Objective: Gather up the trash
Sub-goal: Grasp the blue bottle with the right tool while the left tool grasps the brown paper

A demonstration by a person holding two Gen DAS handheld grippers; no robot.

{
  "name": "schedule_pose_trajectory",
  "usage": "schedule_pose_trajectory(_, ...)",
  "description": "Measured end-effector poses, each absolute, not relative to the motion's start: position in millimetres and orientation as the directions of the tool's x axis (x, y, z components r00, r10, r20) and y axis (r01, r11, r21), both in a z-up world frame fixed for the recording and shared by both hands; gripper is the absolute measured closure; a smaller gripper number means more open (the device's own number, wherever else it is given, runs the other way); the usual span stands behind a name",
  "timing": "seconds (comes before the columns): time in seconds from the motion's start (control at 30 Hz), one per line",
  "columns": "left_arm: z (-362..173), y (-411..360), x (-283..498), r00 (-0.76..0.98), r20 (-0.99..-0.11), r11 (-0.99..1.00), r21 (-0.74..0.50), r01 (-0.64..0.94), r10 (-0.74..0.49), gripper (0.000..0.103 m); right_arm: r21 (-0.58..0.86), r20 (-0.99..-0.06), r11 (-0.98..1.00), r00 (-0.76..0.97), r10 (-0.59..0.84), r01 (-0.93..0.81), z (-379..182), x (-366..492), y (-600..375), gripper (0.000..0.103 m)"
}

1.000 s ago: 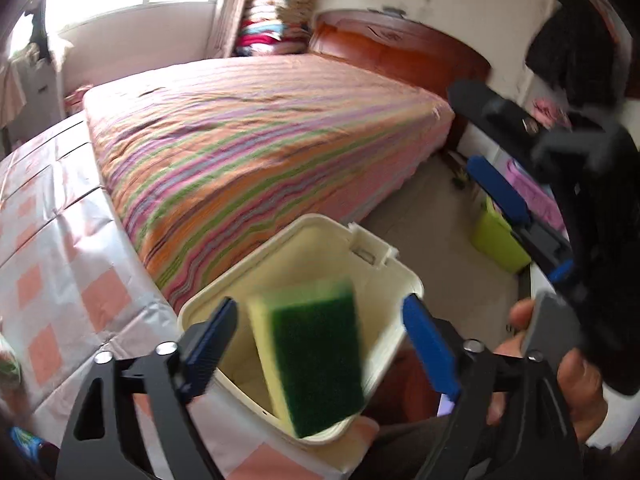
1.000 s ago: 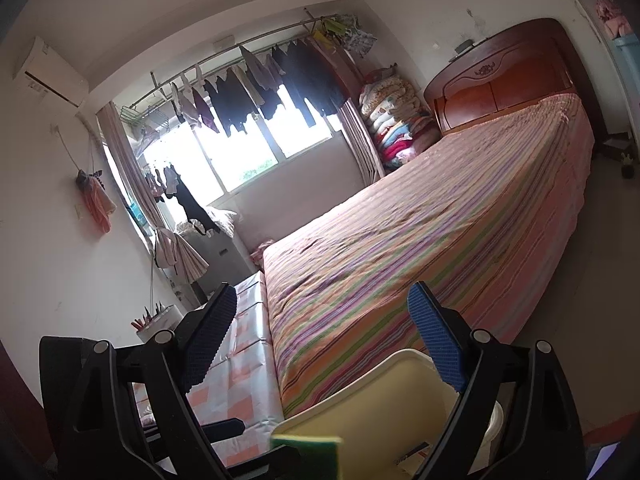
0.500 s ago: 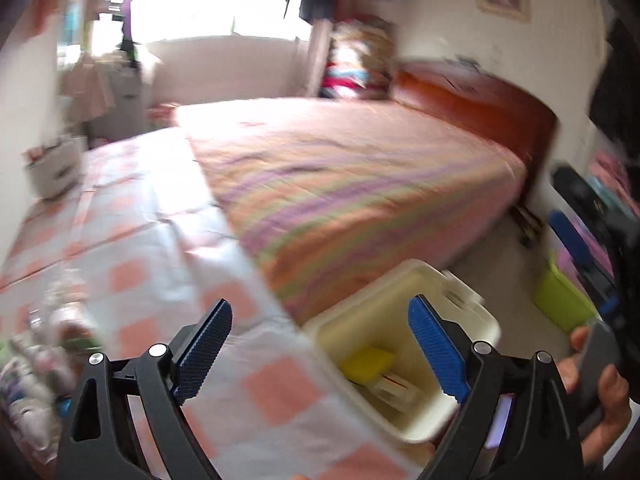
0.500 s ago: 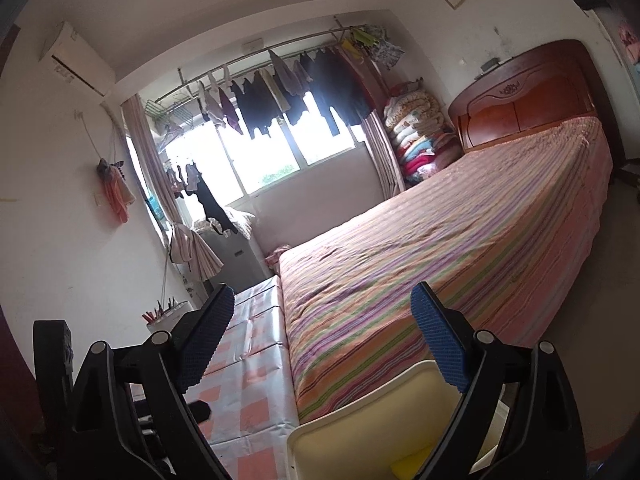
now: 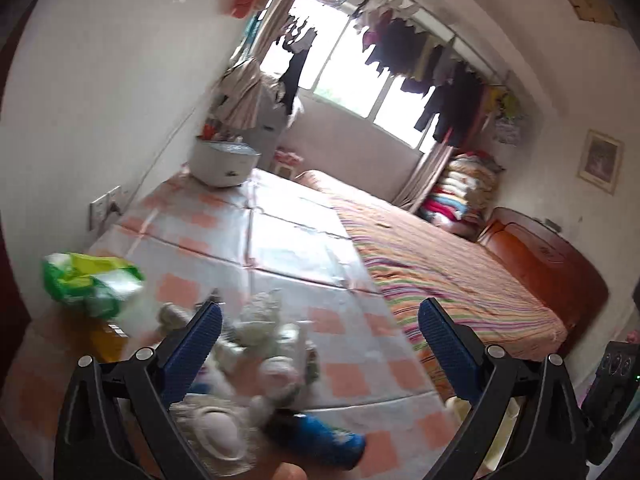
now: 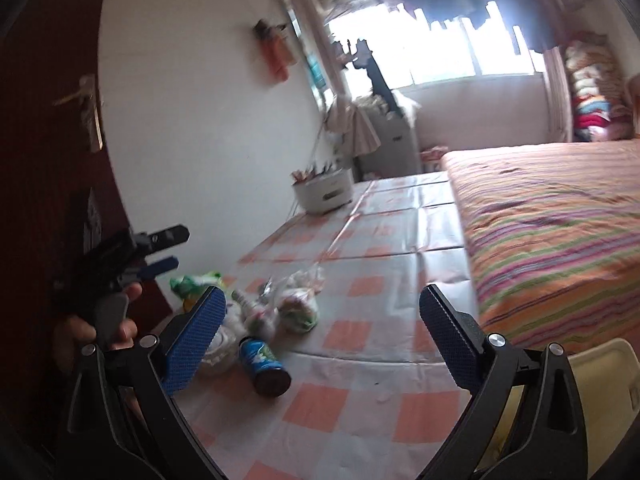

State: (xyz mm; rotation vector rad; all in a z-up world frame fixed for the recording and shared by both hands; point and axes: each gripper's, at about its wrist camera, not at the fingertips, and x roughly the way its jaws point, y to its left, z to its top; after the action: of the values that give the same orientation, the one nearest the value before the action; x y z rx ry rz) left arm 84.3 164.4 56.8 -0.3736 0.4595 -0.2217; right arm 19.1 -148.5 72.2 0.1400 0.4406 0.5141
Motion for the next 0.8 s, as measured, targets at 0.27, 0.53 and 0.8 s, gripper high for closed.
schedule_pose_trajectory(0.27,37,258,78,0.866,-0.485,0.935,-0.348,-0.062,-0.123,0.007,0.091,-0.676,0.676,0.453,0.582,-0.732,48,73,-35,0.007)
schedule_pose_trajectory(0.53,24,292,71,0.837,-0.54,0.946,-0.308,-0.104,-0.084,0.007,-0.008,-0.842,0.571,0.314,0.439,-0.821,8,97,25,0.007)
schedule_pose_trajectory(0.8,15,299,69,0.81,-0.58,0.953,-0.284,-0.1,-0.088,0.007,-0.019,-0.891,0.576,0.276,0.362,-0.817,-19,107,37,0.007)
